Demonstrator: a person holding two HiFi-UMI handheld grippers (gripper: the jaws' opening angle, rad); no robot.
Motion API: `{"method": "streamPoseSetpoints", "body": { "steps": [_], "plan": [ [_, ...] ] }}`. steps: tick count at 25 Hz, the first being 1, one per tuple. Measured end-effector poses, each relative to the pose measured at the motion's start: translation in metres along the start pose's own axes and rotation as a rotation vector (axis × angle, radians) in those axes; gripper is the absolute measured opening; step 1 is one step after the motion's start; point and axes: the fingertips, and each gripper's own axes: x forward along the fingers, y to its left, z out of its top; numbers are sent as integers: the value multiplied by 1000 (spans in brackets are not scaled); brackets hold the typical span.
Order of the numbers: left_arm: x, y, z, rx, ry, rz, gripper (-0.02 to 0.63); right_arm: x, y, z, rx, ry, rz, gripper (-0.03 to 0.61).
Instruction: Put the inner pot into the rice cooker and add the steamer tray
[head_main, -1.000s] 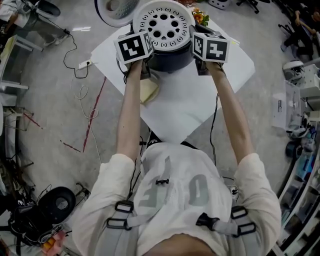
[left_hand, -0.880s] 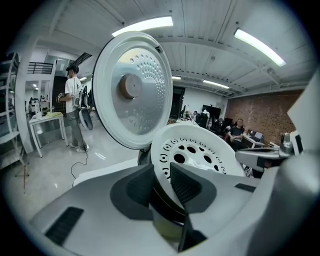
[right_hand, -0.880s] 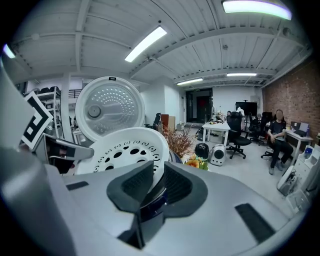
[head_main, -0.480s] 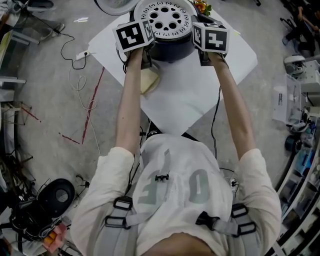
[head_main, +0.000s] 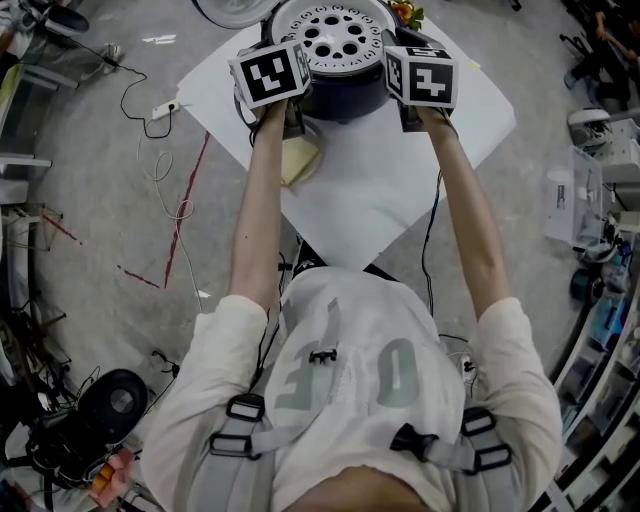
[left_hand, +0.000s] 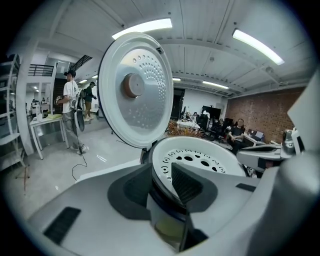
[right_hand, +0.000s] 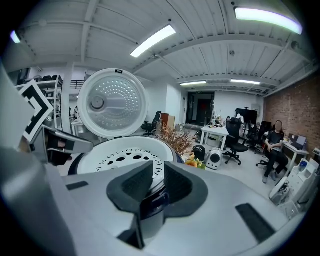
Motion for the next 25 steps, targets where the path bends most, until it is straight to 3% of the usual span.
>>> {"method": "streamPoseSetpoints", "body": {
  "steps": [10, 17, 25],
  "plan": [
    [-29, -6, 42, 17, -115, -32, 107, -21, 4, 33, 17, -96, 20, 90],
    [-92, -25, 75, 2, -316, -105, 107, -89, 11, 76, -10, -301, 3, 95],
    [-166, -59, 57, 56, -530, -175, 106, -165, 12, 60, -4, -467, -41, 94]
  ]
}}
